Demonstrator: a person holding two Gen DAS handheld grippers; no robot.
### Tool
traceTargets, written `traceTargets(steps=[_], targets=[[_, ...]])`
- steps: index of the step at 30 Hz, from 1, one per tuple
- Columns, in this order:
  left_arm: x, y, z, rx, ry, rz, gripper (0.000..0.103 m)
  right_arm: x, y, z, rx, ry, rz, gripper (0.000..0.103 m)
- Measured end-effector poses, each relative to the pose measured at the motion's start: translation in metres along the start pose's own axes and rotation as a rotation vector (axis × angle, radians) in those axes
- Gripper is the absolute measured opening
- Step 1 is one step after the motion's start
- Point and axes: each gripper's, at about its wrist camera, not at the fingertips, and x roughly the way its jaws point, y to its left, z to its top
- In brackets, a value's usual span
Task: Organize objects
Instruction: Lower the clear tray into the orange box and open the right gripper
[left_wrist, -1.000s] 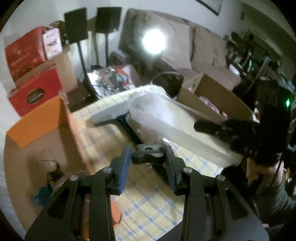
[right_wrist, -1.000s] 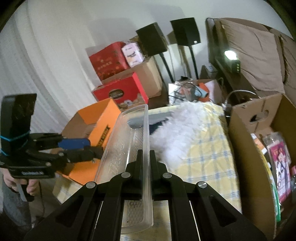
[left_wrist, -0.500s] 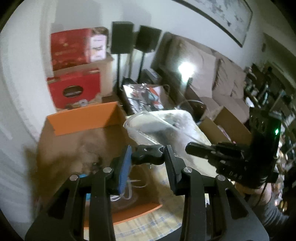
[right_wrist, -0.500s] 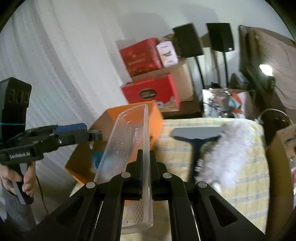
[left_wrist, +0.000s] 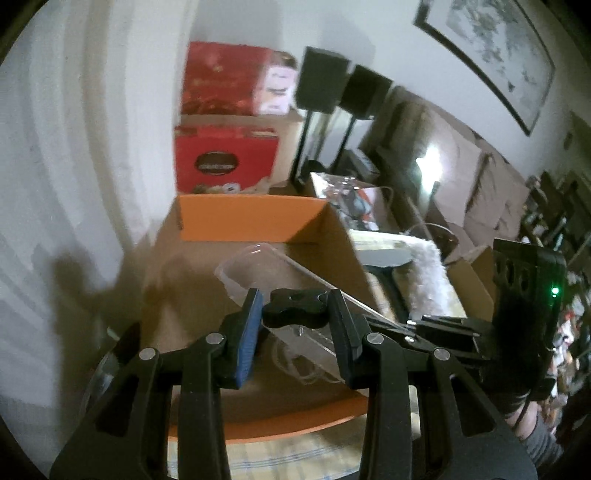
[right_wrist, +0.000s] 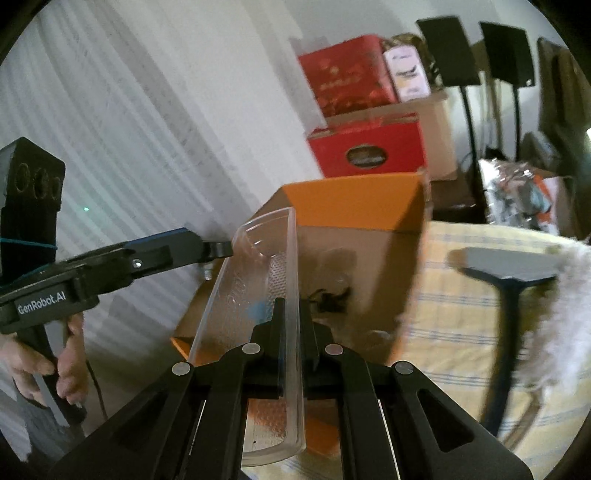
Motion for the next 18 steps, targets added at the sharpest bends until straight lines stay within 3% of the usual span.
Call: traceTargets(steps=[10, 18], targets=[[0.001, 0.050, -0.017, -0.069, 0.015, 0.045, 0.033, 0.067, 0.028, 0.003, 0.066, 0.073, 0.097, 0.004], [0.019, 0.071, -0.026, -0.105, 0.050, 0.056, 0.033, 0.096, 0.037, -0.009, 0.058, 0.106, 0.070, 0.005]])
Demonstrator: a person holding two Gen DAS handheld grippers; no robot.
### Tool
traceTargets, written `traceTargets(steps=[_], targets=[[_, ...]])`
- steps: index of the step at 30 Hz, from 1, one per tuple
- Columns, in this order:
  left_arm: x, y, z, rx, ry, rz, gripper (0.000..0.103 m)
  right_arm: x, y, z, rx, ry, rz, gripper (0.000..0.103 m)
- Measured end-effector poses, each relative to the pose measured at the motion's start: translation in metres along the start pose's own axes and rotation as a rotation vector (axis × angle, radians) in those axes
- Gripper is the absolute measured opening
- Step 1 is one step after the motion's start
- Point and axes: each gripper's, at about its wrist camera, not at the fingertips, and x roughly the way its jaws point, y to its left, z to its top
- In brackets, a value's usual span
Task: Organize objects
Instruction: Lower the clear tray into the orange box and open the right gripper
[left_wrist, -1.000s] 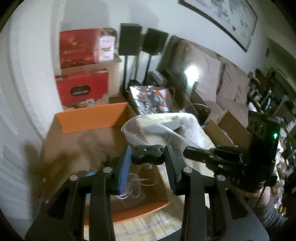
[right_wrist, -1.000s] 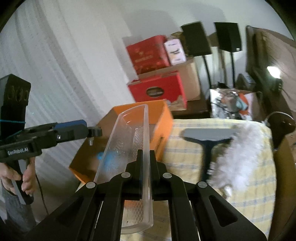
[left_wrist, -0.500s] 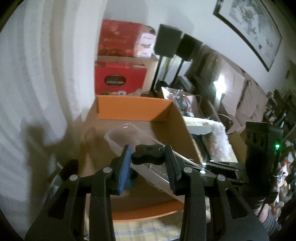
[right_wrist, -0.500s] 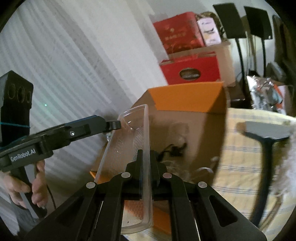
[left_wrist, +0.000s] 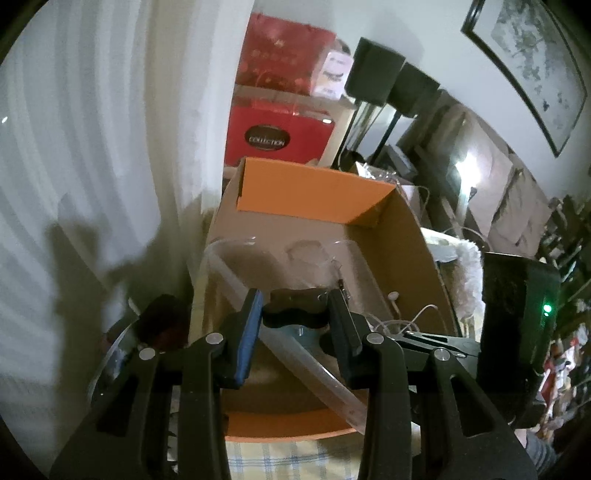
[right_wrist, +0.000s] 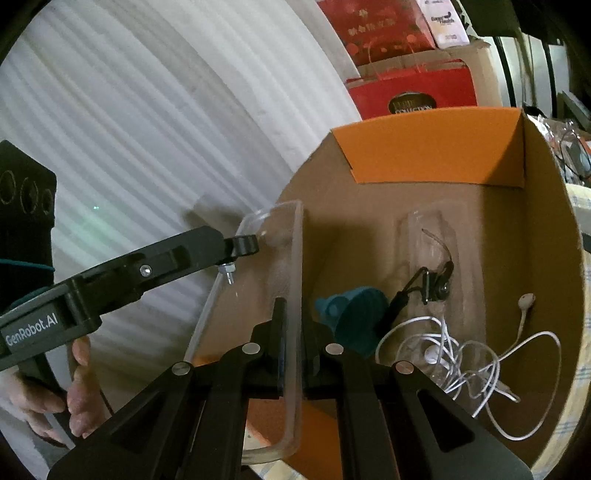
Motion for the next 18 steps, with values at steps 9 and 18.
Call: traceTargets(steps=[9, 18], targets=[[0.028, -0.004, -0.006, 0.015, 0.052, 0.039, 0.034, 0.010, -0.005, -0.004, -0.004, -0.018, -0.102, 0.005], [0.036, 0.003, -0.010, -0.010, 0.090, 0.059, 0.036, 0.018, 0.004, -0.003, -0.051, 0.020, -0.127, 0.029]])
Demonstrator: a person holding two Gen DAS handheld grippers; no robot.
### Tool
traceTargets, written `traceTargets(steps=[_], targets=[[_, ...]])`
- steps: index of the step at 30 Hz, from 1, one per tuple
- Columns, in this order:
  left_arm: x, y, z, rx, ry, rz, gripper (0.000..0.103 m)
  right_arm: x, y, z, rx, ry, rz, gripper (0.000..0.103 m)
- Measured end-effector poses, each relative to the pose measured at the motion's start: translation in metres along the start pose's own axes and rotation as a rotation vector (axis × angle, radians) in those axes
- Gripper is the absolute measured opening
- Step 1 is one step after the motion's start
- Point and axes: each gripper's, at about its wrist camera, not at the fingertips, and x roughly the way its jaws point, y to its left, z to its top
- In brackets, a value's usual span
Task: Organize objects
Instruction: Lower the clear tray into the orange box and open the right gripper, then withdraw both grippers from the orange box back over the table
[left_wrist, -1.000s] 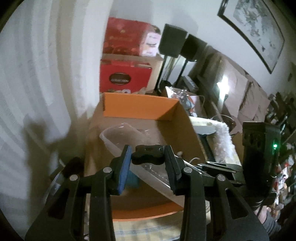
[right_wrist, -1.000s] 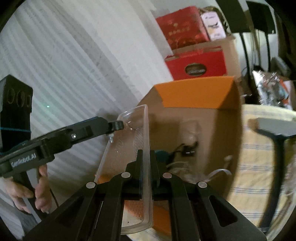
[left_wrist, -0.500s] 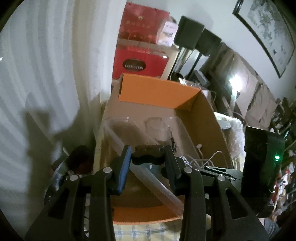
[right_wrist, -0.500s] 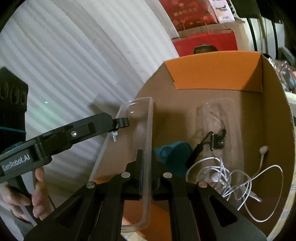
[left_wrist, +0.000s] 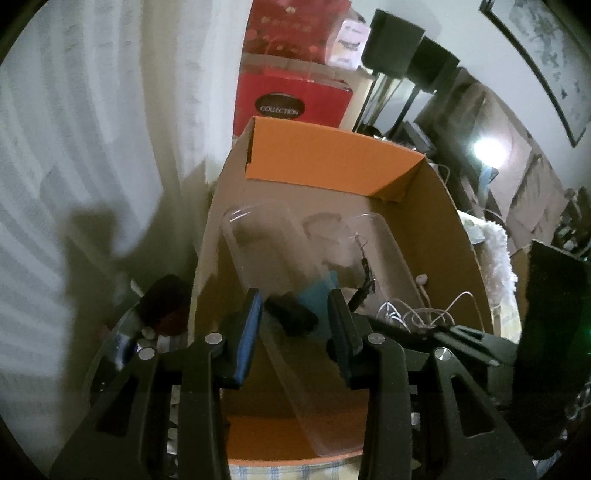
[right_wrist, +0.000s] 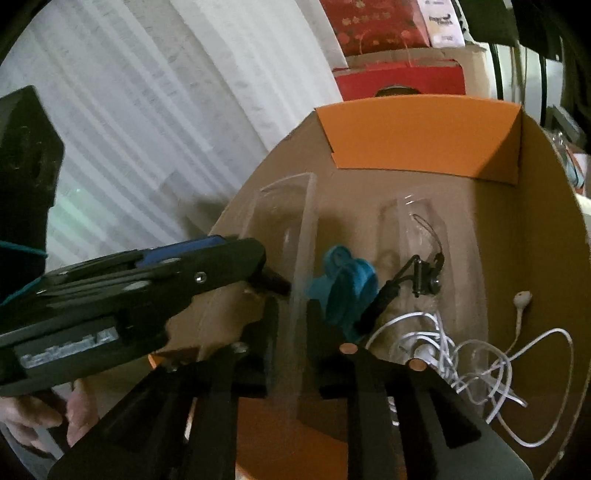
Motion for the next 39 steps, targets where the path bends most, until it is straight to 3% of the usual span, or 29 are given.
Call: traceTargets(steps=[4, 6, 14, 21, 23, 39], targets=[[-0.005, 0.003, -0.001, -0.022, -0.012, -0.008, 0.044, -0.014, -0.004, -0.003, -0.023, -0.012, -0.014, 0.031], [-0.009, 0.003, 0.001, -0.026, -0.020, -0.012, 0.053, -0.024, -0.007, -0.004, -0.029, -0.024, -0.021, 0.032], [-0.026, -0.013, 0.006, -0.008, -0.062, -0.003, 0.072, -0.071, -0.027, -0.002, -0.049, -0.090, -0.089, 0.044], [-0.038, -0.044, 0.005, 0.032, -0.087, -0.021, 0.075, -0.112, -0.043, -0.008, -0.062, -0.138, -0.170, 0.067], [-0.039, -0.054, 0.004, 0.038, -0.094, -0.037, 0.088, -0.123, -0.051, -0.008, -0.054, -0.146, -0.191, 0.070], [-0.031, -0.129, -0.013, 0.132, -0.090, -0.114, 0.089, -0.196, -0.111, -0.031, 0.022, -0.195, -0.322, 0.076]])
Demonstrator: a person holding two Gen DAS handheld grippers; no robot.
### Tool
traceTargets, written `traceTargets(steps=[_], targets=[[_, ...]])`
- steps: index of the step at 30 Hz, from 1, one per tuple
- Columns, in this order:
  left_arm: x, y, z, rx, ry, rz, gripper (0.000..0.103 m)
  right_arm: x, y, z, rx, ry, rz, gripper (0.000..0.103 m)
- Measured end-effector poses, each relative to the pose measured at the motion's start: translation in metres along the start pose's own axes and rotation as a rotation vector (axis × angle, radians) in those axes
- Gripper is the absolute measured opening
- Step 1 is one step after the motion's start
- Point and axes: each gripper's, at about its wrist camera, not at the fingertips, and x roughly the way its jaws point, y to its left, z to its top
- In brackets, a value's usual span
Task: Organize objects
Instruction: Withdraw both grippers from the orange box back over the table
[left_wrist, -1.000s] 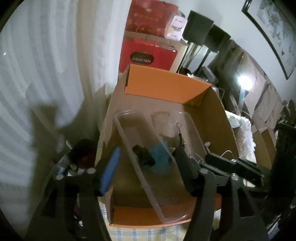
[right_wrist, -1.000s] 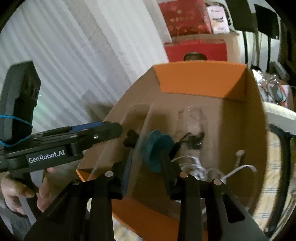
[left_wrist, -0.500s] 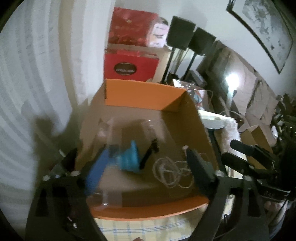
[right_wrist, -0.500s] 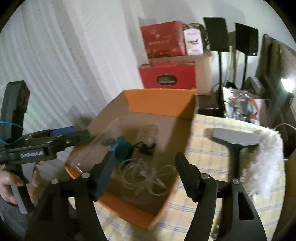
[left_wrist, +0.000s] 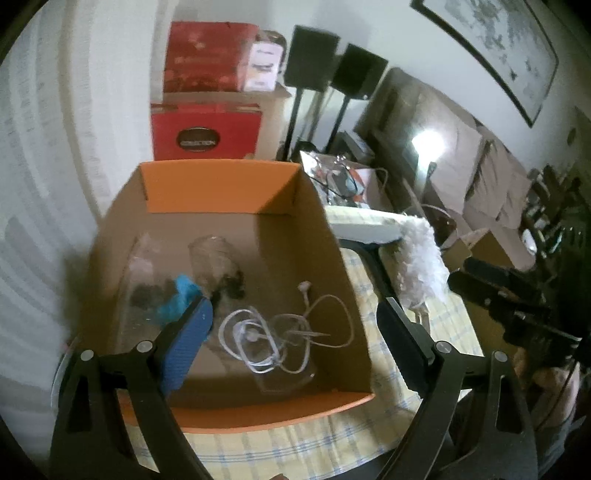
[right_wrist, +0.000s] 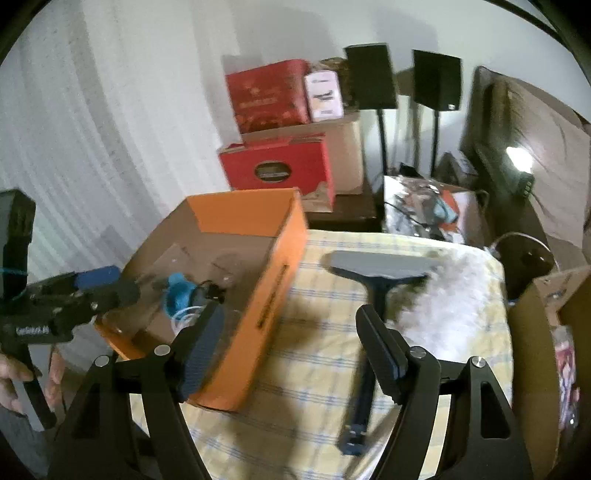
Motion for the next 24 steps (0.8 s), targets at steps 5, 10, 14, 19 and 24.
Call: traceTargets(steps=[5, 10, 14, 19, 24], targets=[[0.009, -0.021, -0.002, 0.008, 0.014, -0.042, 0.090, -0.012, -0.021, -0.005, 0.026, -0.011, -0.037, 0.076], [0.013, -0.050, -0.005, 0.082, -0.003, -0.060, 0.103, -0.020, -0.040, -0.010, 0.048, -0.014, -0.064, 0.076], [0.022, -0.072, -0.011, 0.108, 0.012, -0.065, 0.103, -0.024, -0.057, -0.017, 0.077, -0.014, -0.086, 0.076], [0.035, -0.089, -0.020, 0.078, 0.018, -0.082, 0.103, -0.024, -0.077, -0.027, 0.121, -0.002, -0.097, 0.076], [0.050, -0.108, -0.026, 0.070, 0.032, -0.094, 0.103, -0.028, -0.099, -0.036, 0.158, -0.004, -0.115, 0.076]])
